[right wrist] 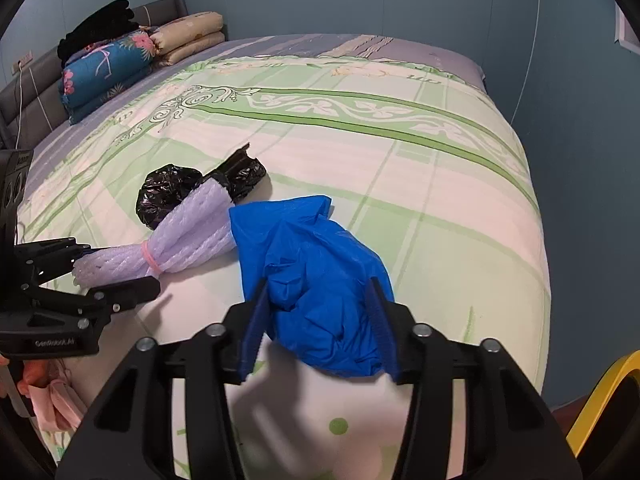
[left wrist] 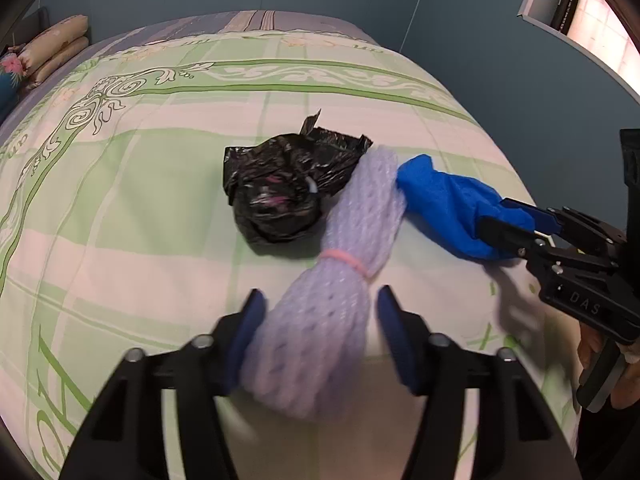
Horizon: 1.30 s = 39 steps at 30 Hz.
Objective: Collect trash
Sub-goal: 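Grasp the white mesh bundle with the left tool while the right tool grasps the blue glove, then lift and carry the mesh bundle and blue glove over the bin with both tools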
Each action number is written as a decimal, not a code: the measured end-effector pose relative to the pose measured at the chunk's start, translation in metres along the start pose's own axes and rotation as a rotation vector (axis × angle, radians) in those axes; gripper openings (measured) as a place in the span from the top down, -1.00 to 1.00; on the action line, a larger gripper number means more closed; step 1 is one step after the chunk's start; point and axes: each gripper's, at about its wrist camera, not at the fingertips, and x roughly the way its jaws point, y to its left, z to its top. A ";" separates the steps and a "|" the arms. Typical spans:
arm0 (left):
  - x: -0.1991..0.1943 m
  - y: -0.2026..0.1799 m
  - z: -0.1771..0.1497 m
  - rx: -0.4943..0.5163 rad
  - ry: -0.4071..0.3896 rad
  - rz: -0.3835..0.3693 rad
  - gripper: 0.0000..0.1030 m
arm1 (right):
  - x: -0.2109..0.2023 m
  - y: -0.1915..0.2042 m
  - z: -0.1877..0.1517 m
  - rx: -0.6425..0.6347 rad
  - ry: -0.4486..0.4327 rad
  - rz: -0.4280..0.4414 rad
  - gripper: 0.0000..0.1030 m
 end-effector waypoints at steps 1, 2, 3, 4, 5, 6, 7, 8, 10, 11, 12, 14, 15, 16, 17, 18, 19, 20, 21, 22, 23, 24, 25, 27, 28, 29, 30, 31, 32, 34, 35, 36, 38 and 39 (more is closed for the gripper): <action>0.000 0.000 0.000 -0.003 -0.001 -0.004 0.09 | 0.000 0.000 0.000 -0.003 -0.002 -0.007 0.28; -0.001 0.000 0.000 -0.004 -0.003 -0.007 0.16 | 0.000 0.000 0.000 -0.005 -0.003 -0.010 0.30; -0.001 0.000 0.000 -0.005 -0.005 -0.009 0.20 | 0.000 0.000 0.000 -0.008 -0.004 -0.012 0.36; -0.002 -0.001 0.000 -0.006 -0.012 -0.010 0.22 | 0.000 0.000 0.000 -0.009 -0.005 -0.015 0.44; -0.003 -0.001 0.000 -0.007 -0.017 -0.010 0.25 | -0.001 -0.001 -0.001 -0.009 -0.008 -0.019 0.48; -0.004 -0.002 -0.001 -0.006 -0.021 -0.012 0.27 | -0.002 -0.001 -0.001 -0.010 -0.012 -0.024 0.56; -0.004 -0.002 -0.001 -0.006 -0.024 -0.015 0.30 | -0.004 -0.002 -0.001 -0.008 -0.019 -0.027 0.61; -0.005 -0.002 -0.002 -0.006 -0.025 -0.019 0.32 | -0.006 -0.003 -0.001 -0.006 -0.026 -0.029 0.63; -0.006 -0.001 -0.002 -0.006 -0.028 -0.025 0.34 | -0.008 -0.004 -0.001 -0.007 -0.036 -0.034 0.68; -0.008 -0.001 -0.002 -0.008 -0.031 -0.032 0.36 | -0.011 -0.005 -0.001 -0.001 -0.043 -0.033 0.69; -0.009 -0.001 -0.002 -0.011 -0.035 -0.042 0.37 | -0.012 -0.006 0.000 0.001 -0.047 -0.033 0.71; -0.012 -0.002 -0.003 -0.012 -0.043 -0.071 0.37 | -0.016 -0.007 0.000 0.003 -0.057 -0.035 0.73; -0.014 -0.004 -0.004 -0.009 -0.047 -0.077 0.37 | -0.019 -0.008 0.000 0.007 -0.062 -0.037 0.73; -0.015 -0.006 -0.004 -0.003 -0.052 -0.079 0.37 | -0.021 -0.008 0.000 0.009 -0.065 -0.038 0.74; -0.015 -0.008 -0.005 0.002 -0.055 -0.085 0.37 | -0.024 -0.009 -0.001 0.013 -0.072 -0.039 0.74; -0.017 -0.010 -0.006 0.008 -0.058 -0.087 0.38 | -0.026 -0.010 -0.001 0.015 -0.076 -0.039 0.74; -0.017 -0.012 -0.007 0.012 -0.060 -0.092 0.38 | -0.030 -0.011 -0.002 0.018 -0.083 -0.039 0.74; -0.018 -0.013 -0.008 0.014 -0.061 -0.098 0.38 | -0.033 -0.012 -0.002 0.020 -0.088 -0.039 0.74; -0.019 -0.014 -0.008 0.016 -0.064 -0.102 0.38 | -0.036 -0.013 -0.002 0.022 -0.096 -0.038 0.74; -0.020 -0.016 -0.009 0.016 -0.067 -0.106 0.38 | -0.040 -0.013 -0.003 0.022 -0.103 -0.041 0.74; -0.021 -0.016 -0.010 0.013 -0.070 -0.115 0.39 | -0.043 -0.014 -0.004 0.024 -0.110 -0.044 0.74; -0.023 -0.017 -0.012 0.010 -0.071 -0.123 0.39 | -0.047 -0.015 -0.004 0.029 -0.119 -0.044 0.75; -0.025 -0.018 -0.012 0.009 -0.075 -0.130 0.39 | -0.050 -0.016 -0.004 0.034 -0.125 -0.043 0.75; -0.031 -0.020 -0.013 0.008 -0.090 -0.140 0.39 | -0.059 -0.020 -0.005 0.047 -0.142 -0.043 0.75; -0.035 -0.022 -0.013 0.007 -0.099 -0.148 0.39 | -0.062 -0.021 -0.006 0.050 -0.148 -0.045 0.75; -0.038 -0.024 -0.013 0.006 -0.106 -0.156 0.39 | -0.068 -0.023 -0.006 0.055 -0.159 -0.046 0.75; -0.041 -0.026 -0.014 0.005 -0.113 -0.164 0.40 | -0.072 -0.023 -0.006 0.059 -0.168 -0.048 0.75; -0.044 -0.029 -0.014 0.007 -0.120 -0.172 0.39 | -0.077 -0.025 -0.006 0.064 -0.178 -0.050 0.75; -0.046 -0.032 -0.015 0.009 -0.124 -0.177 0.39 | -0.084 -0.027 -0.006 0.074 -0.191 -0.050 0.75; -0.051 -0.038 -0.017 0.009 -0.135 -0.199 0.39 | -0.094 -0.031 -0.007 0.091 -0.211 -0.048 0.75; -0.053 -0.041 -0.018 0.008 -0.139 -0.209 0.40 | -0.102 -0.034 -0.008 0.106 -0.227 -0.046 0.75; -0.054 -0.044 -0.019 0.010 -0.143 -0.216 0.39 | -0.108 -0.037 -0.008 0.118 -0.239 -0.045 0.75; -0.055 -0.052 -0.021 0.014 -0.146 -0.228 0.39 | -0.123 -0.045 -0.011 0.143 -0.263 -0.042 0.75; -0.056 -0.055 -0.022 0.012 -0.145 -0.234 0.39 | -0.131 -0.048 -0.012 0.155 -0.277 -0.043 0.75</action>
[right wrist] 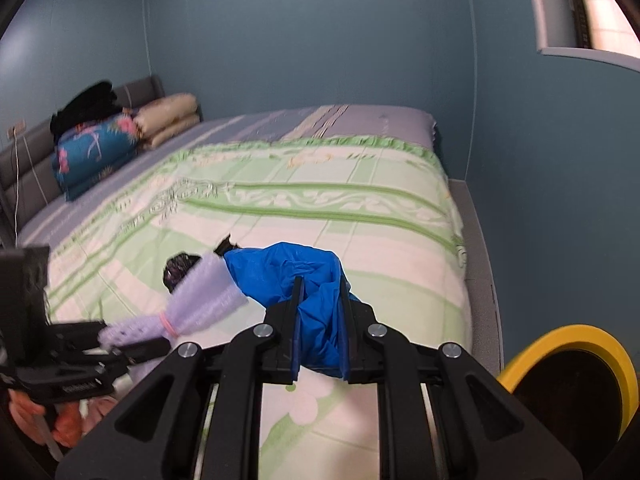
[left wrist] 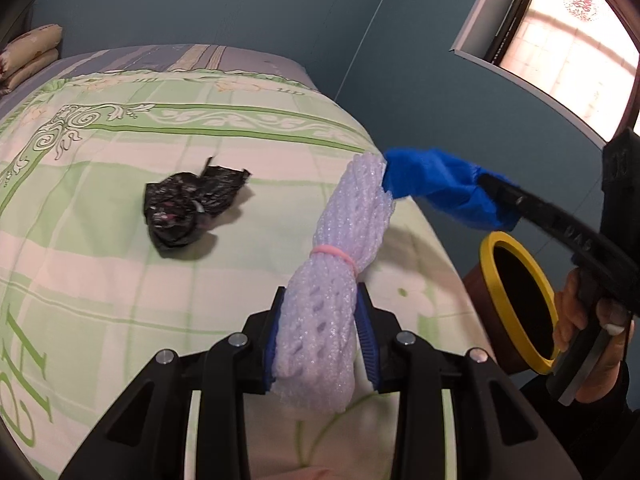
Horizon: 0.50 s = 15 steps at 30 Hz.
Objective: Collect trash
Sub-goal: 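Lift and carry the mesh bundle and blue glove over the bin with both tools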
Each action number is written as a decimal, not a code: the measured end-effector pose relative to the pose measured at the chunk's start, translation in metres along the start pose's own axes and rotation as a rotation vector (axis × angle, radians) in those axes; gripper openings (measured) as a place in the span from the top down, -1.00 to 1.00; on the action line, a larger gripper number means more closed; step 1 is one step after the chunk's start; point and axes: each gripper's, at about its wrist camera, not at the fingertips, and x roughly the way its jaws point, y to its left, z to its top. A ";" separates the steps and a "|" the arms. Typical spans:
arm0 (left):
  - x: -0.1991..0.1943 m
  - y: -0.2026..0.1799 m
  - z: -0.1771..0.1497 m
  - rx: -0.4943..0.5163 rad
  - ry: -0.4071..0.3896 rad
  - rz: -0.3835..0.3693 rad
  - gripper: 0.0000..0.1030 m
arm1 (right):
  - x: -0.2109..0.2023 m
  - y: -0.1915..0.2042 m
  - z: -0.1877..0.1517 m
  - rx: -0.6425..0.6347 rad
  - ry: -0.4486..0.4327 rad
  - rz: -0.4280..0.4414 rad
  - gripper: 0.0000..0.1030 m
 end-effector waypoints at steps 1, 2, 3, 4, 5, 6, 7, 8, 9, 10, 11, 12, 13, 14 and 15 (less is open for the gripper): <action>0.000 -0.004 0.000 -0.008 -0.001 -0.016 0.40 | -0.005 -0.003 0.001 0.008 -0.011 -0.003 0.75; 0.000 -0.007 -0.001 -0.011 -0.002 -0.027 0.40 | -0.016 -0.009 0.002 0.023 -0.030 -0.009 0.75; 0.000 -0.011 -0.002 -0.009 -0.003 -0.035 0.40 | -0.022 -0.011 0.003 0.031 -0.040 -0.012 0.75; 0.000 -0.019 -0.003 0.001 -0.003 -0.042 0.40 | -0.030 -0.016 0.004 0.040 -0.054 -0.017 0.75; 0.000 -0.025 -0.006 0.014 -0.002 -0.047 0.39 | -0.039 -0.022 0.006 0.050 -0.070 -0.023 0.75; 0.001 -0.029 -0.007 0.020 -0.001 -0.052 0.40 | -0.049 -0.027 0.007 0.059 -0.086 -0.031 0.75; 0.003 -0.035 -0.008 0.028 0.004 -0.061 0.40 | -0.056 -0.031 0.007 0.065 -0.097 -0.037 0.75; 0.005 -0.040 -0.009 0.035 0.009 -0.069 0.40 | -0.066 -0.038 0.007 0.075 -0.112 -0.046 0.75; 0.007 -0.045 -0.010 0.042 0.016 -0.073 0.40 | -0.076 -0.044 0.007 0.082 -0.123 -0.050 0.75; 0.010 -0.052 -0.012 0.053 0.024 -0.078 0.40 | -0.082 -0.048 0.006 0.086 -0.130 -0.054 0.75; 0.013 -0.058 -0.013 0.063 0.031 -0.084 0.39 | -0.092 -0.054 0.005 0.090 -0.141 -0.064 0.75; 0.015 -0.063 -0.015 0.075 0.037 -0.091 0.40 | -0.101 -0.059 0.004 0.089 -0.153 -0.075 0.75; 0.018 -0.071 -0.016 0.089 0.043 -0.098 0.40 | -0.110 -0.064 0.003 0.089 -0.165 -0.087 0.75; 0.021 -0.077 -0.017 0.099 0.049 -0.106 0.39 | -0.117 -0.067 0.002 0.089 -0.172 -0.095 0.75; 0.023 -0.083 -0.018 0.106 0.057 -0.116 0.40 | -0.124 -0.071 0.000 0.090 -0.179 -0.104 0.75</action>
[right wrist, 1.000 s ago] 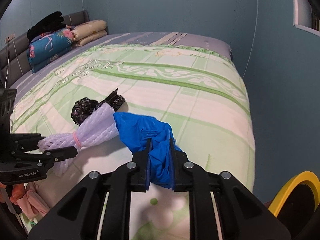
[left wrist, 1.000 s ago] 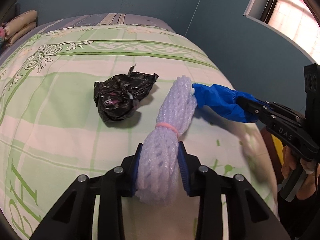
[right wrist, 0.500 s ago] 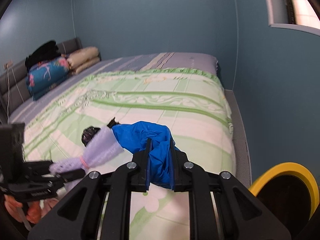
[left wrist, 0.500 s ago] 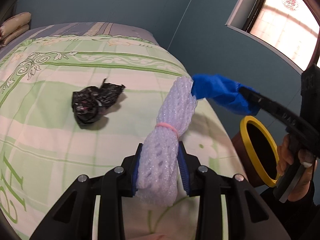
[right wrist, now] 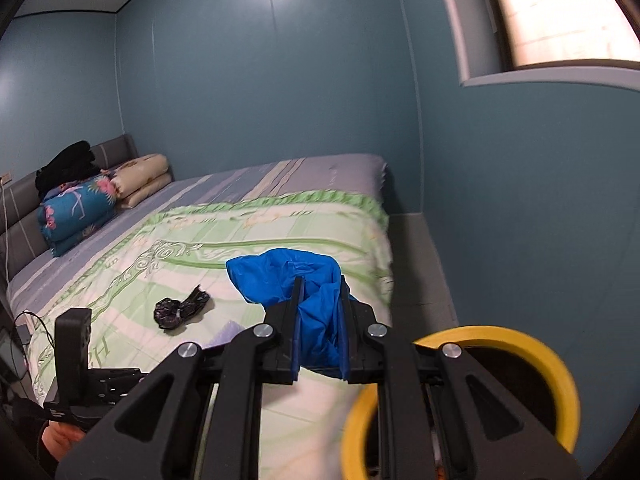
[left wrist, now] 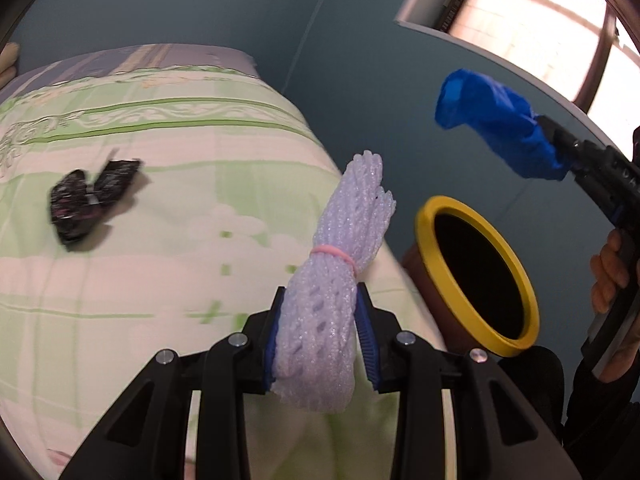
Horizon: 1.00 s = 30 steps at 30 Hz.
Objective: Collect trash
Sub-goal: 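Lift and carry the mesh bundle and blue glove over the bin with both tools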
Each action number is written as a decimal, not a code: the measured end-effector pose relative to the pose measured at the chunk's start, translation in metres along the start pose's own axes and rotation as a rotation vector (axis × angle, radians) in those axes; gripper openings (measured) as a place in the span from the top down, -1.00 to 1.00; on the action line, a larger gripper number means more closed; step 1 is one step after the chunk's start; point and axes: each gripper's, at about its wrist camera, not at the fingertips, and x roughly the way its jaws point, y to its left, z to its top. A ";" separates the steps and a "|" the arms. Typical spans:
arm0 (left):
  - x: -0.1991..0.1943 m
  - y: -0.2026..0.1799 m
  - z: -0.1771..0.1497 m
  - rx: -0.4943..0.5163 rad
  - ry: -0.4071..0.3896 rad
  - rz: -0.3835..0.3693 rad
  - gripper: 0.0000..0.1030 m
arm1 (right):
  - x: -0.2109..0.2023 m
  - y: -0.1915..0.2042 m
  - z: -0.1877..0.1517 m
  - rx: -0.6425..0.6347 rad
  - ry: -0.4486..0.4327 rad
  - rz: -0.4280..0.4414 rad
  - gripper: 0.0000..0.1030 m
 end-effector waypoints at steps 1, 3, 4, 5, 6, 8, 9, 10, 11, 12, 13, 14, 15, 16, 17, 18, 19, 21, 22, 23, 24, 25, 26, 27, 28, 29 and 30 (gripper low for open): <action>0.004 -0.007 0.001 0.007 0.007 -0.010 0.40 | -0.008 -0.007 0.000 0.006 -0.011 -0.012 0.75; 0.010 -0.017 0.002 0.012 0.015 -0.038 0.39 | -0.020 -0.018 0.000 0.014 -0.024 -0.026 0.75; 0.015 -0.024 0.004 0.012 0.018 -0.060 0.39 | -0.025 -0.022 -0.001 0.018 -0.031 -0.032 0.75; 0.019 -0.031 0.006 0.015 0.020 -0.076 0.39 | -0.034 -0.030 0.000 0.029 -0.043 -0.045 0.75; 0.023 -0.038 0.007 0.023 0.023 -0.084 0.39 | -0.038 -0.035 0.000 0.035 -0.048 -0.051 0.75; 0.033 -0.055 0.009 0.050 0.032 -0.098 0.39 | -0.049 -0.045 -0.001 0.050 -0.062 -0.064 0.75; 0.037 -0.066 0.011 0.067 0.034 -0.108 0.39 | -0.054 -0.050 -0.001 0.054 -0.068 -0.072 0.75; 0.039 -0.072 0.012 0.076 0.033 -0.114 0.39 | -0.060 -0.054 -0.001 0.056 -0.076 -0.081 0.75; 0.041 -0.079 0.015 0.085 0.031 -0.122 0.39 | -0.065 -0.057 -0.001 0.056 -0.083 -0.090 0.75; 0.043 -0.089 0.018 0.096 0.028 -0.137 0.39 | -0.070 -0.061 -0.001 0.058 -0.090 -0.098 0.75; 0.043 -0.095 0.020 0.105 0.025 -0.144 0.39 | -0.073 -0.064 -0.001 0.059 -0.094 -0.103 0.75; 0.042 -0.101 0.022 0.112 0.021 -0.150 0.39 | -0.079 -0.069 0.000 0.061 -0.102 -0.112 0.75; 0.041 -0.108 0.026 0.123 0.015 -0.157 0.39 | -0.083 -0.072 0.001 0.062 -0.110 -0.120 0.75; 0.041 -0.112 0.029 0.126 0.010 -0.162 0.39 | -0.089 -0.075 0.001 0.061 -0.120 -0.130 0.75; 0.039 -0.117 0.033 0.129 0.004 -0.168 0.39 | -0.094 -0.077 0.002 0.061 -0.128 -0.138 0.75; 0.036 -0.123 0.037 0.133 -0.005 -0.178 0.39 | -0.096 -0.080 0.003 0.060 -0.133 -0.144 0.75; 0.034 -0.128 0.040 0.139 -0.013 -0.188 0.39 | -0.102 -0.082 0.004 0.059 -0.141 -0.153 0.75; 0.026 -0.142 0.048 0.161 -0.036 -0.195 0.39 | -0.105 -0.087 0.008 0.061 -0.156 -0.165 0.75; 0.023 -0.149 0.050 0.168 -0.043 -0.199 0.39 | -0.109 -0.089 0.009 0.063 -0.168 -0.174 0.75; 0.019 -0.155 0.054 0.177 -0.052 -0.205 0.39 | -0.113 -0.091 0.010 0.063 -0.175 -0.180 0.75; 0.017 -0.160 0.056 0.185 -0.058 -0.207 0.39 | -0.117 -0.092 0.011 0.064 -0.183 -0.187 0.75; 0.015 -0.165 0.059 0.194 -0.062 -0.207 0.39 | -0.120 -0.093 0.011 0.067 -0.190 -0.194 0.75; 0.013 -0.170 0.061 0.203 -0.067 -0.203 0.39 | -0.124 -0.095 0.011 0.067 -0.194 -0.207 0.75; 0.011 -0.176 0.064 0.213 -0.069 -0.204 0.39 | -0.126 -0.096 0.012 0.069 -0.198 -0.221 0.75; 0.012 -0.180 0.067 0.219 -0.070 -0.201 0.39 | -0.128 -0.098 0.012 0.073 -0.203 -0.230 0.75; 0.012 -0.183 0.068 0.223 -0.072 -0.193 0.39 | -0.130 -0.100 0.012 0.079 -0.206 -0.247 0.75; 0.012 -0.186 0.071 0.228 -0.071 -0.185 0.39 | -0.131 -0.102 0.011 0.082 -0.203 -0.257 0.75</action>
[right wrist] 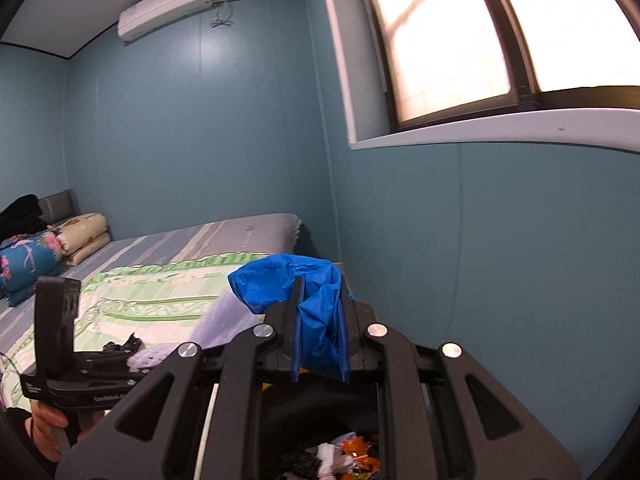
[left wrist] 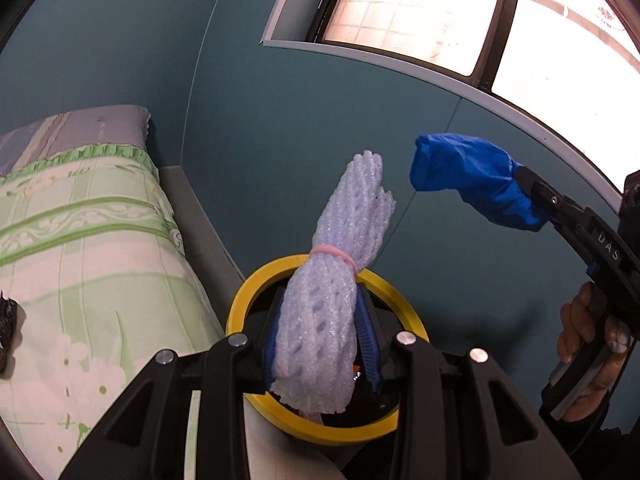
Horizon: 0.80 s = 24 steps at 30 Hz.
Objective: Collect trash
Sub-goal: 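Lift and carry the mesh bundle and blue glove over the bin with both tools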
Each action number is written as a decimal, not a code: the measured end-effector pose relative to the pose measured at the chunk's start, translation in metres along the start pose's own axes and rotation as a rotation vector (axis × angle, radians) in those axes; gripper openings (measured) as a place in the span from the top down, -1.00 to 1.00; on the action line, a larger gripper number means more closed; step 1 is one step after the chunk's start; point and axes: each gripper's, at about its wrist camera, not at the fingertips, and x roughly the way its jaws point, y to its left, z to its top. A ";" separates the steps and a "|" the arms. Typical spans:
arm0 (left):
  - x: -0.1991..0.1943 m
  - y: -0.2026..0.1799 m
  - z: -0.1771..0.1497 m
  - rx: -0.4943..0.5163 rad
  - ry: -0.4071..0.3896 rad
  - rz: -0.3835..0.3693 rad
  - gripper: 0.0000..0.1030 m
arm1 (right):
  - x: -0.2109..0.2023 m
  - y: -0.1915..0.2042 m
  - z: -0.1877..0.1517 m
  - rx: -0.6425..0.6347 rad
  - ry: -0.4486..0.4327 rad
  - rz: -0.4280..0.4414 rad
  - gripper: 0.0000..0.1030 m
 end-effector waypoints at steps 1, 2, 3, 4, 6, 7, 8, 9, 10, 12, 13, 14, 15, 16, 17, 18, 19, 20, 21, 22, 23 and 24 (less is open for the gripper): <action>0.002 -0.002 0.002 0.004 0.003 0.001 0.39 | 0.000 -0.003 -0.001 0.003 0.004 -0.006 0.75; 0.003 -0.005 0.003 0.008 0.006 0.005 0.39 | 0.001 -0.003 -0.002 0.006 0.007 -0.011 0.75; 0.005 -0.006 0.004 0.013 0.010 0.017 0.39 | 0.000 -0.004 -0.003 0.007 0.011 -0.020 0.75; 0.008 -0.009 0.005 0.020 0.014 0.032 0.39 | 0.002 -0.006 -0.005 0.008 0.018 -0.035 0.75; 0.013 -0.012 0.005 0.020 0.024 0.033 0.39 | 0.008 -0.010 -0.009 0.010 0.028 -0.047 0.75; 0.016 -0.015 0.005 0.021 0.033 0.042 0.39 | 0.007 -0.015 -0.012 0.014 0.036 -0.051 0.75; 0.020 -0.015 0.005 0.024 0.038 0.047 0.39 | 0.009 -0.018 -0.015 0.019 0.048 -0.054 0.75; 0.023 -0.016 0.005 0.026 0.045 0.050 0.39 | 0.013 -0.020 -0.018 0.026 0.061 -0.057 0.75; 0.026 -0.017 0.004 0.025 0.051 0.051 0.39 | 0.014 -0.020 -0.020 0.028 0.067 -0.058 0.75; 0.034 -0.017 0.003 0.022 0.064 0.047 0.39 | 0.021 -0.023 -0.027 0.036 0.094 -0.060 0.75; 0.036 -0.017 0.002 0.022 0.068 0.049 0.39 | 0.024 -0.024 -0.029 0.040 0.104 -0.059 0.75; 0.040 -0.017 0.001 0.020 0.073 0.050 0.39 | 0.028 -0.025 -0.033 0.047 0.120 -0.054 0.75; 0.042 -0.017 0.000 0.014 0.079 0.048 0.39 | 0.031 -0.027 -0.036 0.052 0.132 -0.052 0.75; 0.046 -0.017 -0.002 0.009 0.087 0.048 0.39 | 0.035 -0.028 -0.040 0.055 0.146 -0.053 0.75; 0.047 -0.018 -0.006 0.008 0.092 0.050 0.39 | 0.037 -0.029 -0.042 0.057 0.154 -0.054 0.75; 0.049 -0.019 -0.007 0.007 0.097 0.052 0.39 | 0.038 -0.029 -0.046 0.061 0.163 -0.056 0.75; 0.053 -0.018 -0.009 0.004 0.105 0.052 0.39 | 0.041 -0.030 -0.050 0.066 0.178 -0.054 0.75; 0.055 -0.018 -0.010 0.001 0.111 0.051 0.39 | 0.044 -0.032 -0.053 0.070 0.190 -0.051 0.75; 0.058 -0.017 -0.012 -0.003 0.116 0.056 0.39 | 0.046 -0.033 -0.056 0.074 0.198 -0.051 0.75; 0.061 -0.016 -0.013 -0.005 0.119 0.058 0.39 | 0.048 -0.034 -0.059 0.075 0.208 -0.054 0.75; 0.063 -0.015 -0.015 -0.009 0.125 0.059 0.39 | 0.049 -0.034 -0.060 0.074 0.214 -0.056 0.75; 0.065 -0.015 -0.016 -0.012 0.128 0.061 0.39 | 0.051 -0.035 -0.062 0.075 0.222 -0.059 0.75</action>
